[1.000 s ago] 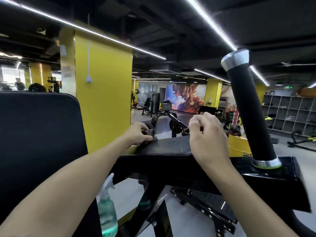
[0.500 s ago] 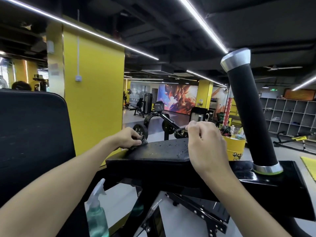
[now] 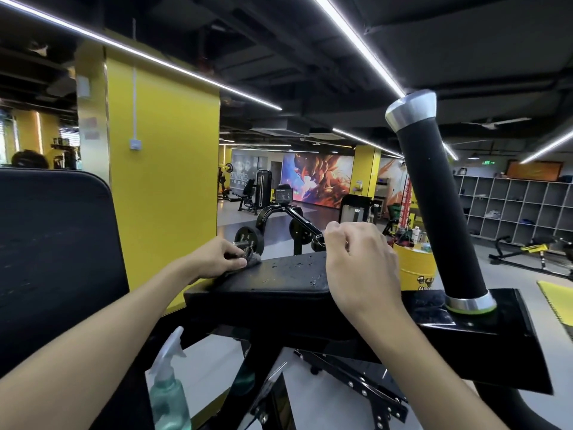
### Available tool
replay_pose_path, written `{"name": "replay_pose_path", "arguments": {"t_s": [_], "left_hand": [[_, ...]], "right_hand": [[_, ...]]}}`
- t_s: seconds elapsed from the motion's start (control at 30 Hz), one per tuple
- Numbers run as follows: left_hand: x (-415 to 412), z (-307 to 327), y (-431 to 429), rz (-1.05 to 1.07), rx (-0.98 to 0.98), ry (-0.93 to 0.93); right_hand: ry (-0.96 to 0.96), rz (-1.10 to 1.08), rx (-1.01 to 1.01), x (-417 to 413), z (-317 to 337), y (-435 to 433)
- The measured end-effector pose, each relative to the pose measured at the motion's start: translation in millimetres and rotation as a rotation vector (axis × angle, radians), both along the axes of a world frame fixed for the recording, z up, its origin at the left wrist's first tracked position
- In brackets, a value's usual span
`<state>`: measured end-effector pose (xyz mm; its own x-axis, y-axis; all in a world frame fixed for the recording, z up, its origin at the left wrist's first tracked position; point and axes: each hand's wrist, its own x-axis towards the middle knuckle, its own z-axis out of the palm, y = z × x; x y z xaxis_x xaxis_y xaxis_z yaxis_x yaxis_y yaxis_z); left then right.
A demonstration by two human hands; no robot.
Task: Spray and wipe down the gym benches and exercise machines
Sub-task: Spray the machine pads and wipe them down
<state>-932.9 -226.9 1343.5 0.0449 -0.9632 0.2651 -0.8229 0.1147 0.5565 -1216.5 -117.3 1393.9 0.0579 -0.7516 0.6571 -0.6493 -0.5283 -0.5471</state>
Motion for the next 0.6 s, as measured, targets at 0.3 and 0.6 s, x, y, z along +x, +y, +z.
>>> {"name": "replay_pose_path", "arguments": {"t_s": [0.3,0.6], "left_hand": [[-5,-1,7,0.019,-0.003,-0.018],[-5,-6,20,0.061,-0.011,0.027]], "right_hand": [[-0.016,-0.002,-0.028,-2,-3,-3],[-0.006,-0.012,-0.021,0,0,1]]}}
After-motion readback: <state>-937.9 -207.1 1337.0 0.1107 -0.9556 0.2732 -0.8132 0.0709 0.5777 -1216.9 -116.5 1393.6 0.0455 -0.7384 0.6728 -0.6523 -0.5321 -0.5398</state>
